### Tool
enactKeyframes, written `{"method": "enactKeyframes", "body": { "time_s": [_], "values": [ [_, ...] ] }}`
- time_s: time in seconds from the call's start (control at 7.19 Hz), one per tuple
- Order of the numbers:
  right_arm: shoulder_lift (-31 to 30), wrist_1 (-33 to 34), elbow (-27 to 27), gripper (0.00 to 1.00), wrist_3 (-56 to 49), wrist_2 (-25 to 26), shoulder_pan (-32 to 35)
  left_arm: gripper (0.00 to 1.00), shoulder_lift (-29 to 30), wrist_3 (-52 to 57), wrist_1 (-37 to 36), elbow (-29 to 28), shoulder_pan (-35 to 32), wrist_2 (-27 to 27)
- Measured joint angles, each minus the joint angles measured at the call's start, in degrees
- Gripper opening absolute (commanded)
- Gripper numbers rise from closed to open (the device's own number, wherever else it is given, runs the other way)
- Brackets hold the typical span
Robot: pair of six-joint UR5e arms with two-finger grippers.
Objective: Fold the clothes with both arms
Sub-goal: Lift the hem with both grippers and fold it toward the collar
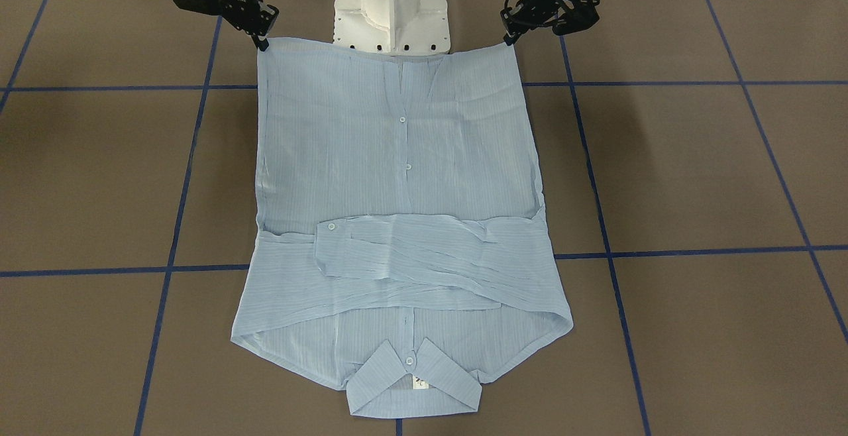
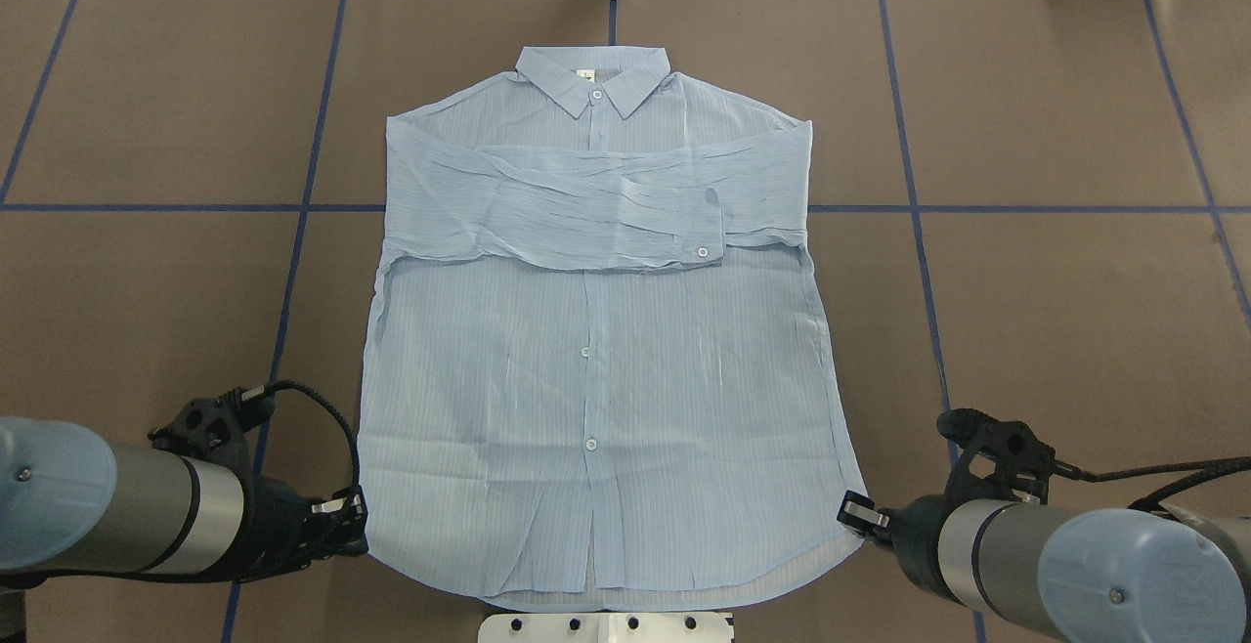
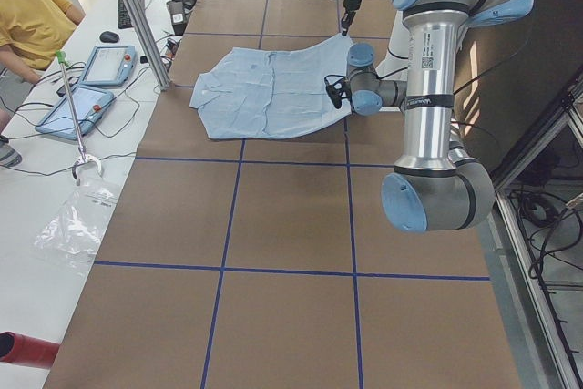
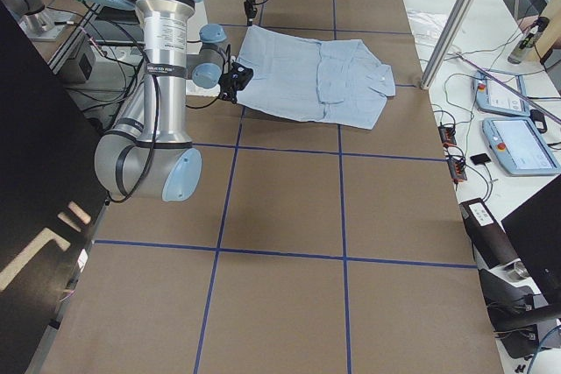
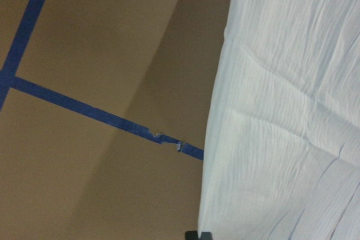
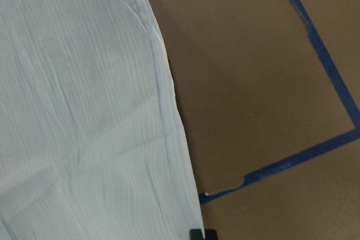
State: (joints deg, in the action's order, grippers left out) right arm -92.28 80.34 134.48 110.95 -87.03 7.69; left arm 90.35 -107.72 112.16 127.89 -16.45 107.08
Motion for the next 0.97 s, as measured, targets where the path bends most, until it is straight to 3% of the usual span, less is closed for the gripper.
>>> {"method": "enactKeyframes", "body": {
  "time_s": [0.42, 0.97],
  "values": [
    [2.88, 0.34, -0.32, 0.00, 0.05, 0.19, 9.52, 0.00, 4.92, 3.57, -1.35, -0.44, -11.36, 0.23],
    [6.24, 0.50, -0.75, 0.00, 0.05, -2.02, 20.87, 0.00, 6.40, 9.71, -1.53, -3.41, -24.30, 2.51]
  ]
}}
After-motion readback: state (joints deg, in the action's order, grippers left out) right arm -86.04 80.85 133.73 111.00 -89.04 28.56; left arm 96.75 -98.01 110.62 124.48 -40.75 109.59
